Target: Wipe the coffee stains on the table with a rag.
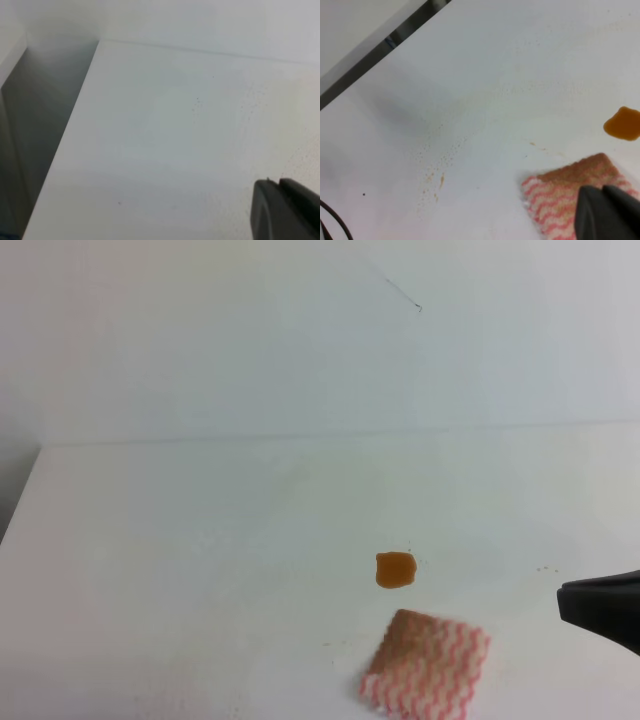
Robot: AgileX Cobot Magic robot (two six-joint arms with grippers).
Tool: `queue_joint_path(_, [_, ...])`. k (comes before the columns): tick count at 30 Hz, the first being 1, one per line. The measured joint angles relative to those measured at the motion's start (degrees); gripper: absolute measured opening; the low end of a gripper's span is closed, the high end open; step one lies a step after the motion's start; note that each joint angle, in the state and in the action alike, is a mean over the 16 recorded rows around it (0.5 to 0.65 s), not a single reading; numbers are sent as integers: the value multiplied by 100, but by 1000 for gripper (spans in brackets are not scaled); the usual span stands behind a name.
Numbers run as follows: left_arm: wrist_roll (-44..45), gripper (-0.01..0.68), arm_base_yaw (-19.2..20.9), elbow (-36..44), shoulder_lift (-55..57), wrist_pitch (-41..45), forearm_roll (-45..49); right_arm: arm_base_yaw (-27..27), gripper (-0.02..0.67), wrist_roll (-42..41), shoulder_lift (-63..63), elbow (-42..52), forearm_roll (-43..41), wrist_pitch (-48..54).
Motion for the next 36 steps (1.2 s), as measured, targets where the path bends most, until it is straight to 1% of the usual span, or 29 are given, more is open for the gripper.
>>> queue_joint_path(9, [0,-3,0,0,0,0,0,-1,-3,-72,11,0,0,3])
queue_joint_path(15, [0,-3,0,0,0,0,0,9,0,-369,89,-19,-106,-10])
queue_joint_path(19, [0,-3,0,0,0,6,0,88,17,-592,340,-90,-295,-25])
queue_joint_path(23, [0,-3,0,0,0,6,0,321,61,-785,808,-235,-528,-81])
queue_joint_path(27, [0,-3,0,0,0,6,0,742,128,-826,1491,-477,-863,-249])
queue_joint_path(32, [0,-3,0,0,0,6,0,1356,218,-591,2453,-876,-1384,-540])
queue_joint_path(36, [0,-3,0,0,0,6,1,1772,275,-240,3153,-1215,-1997,-762])
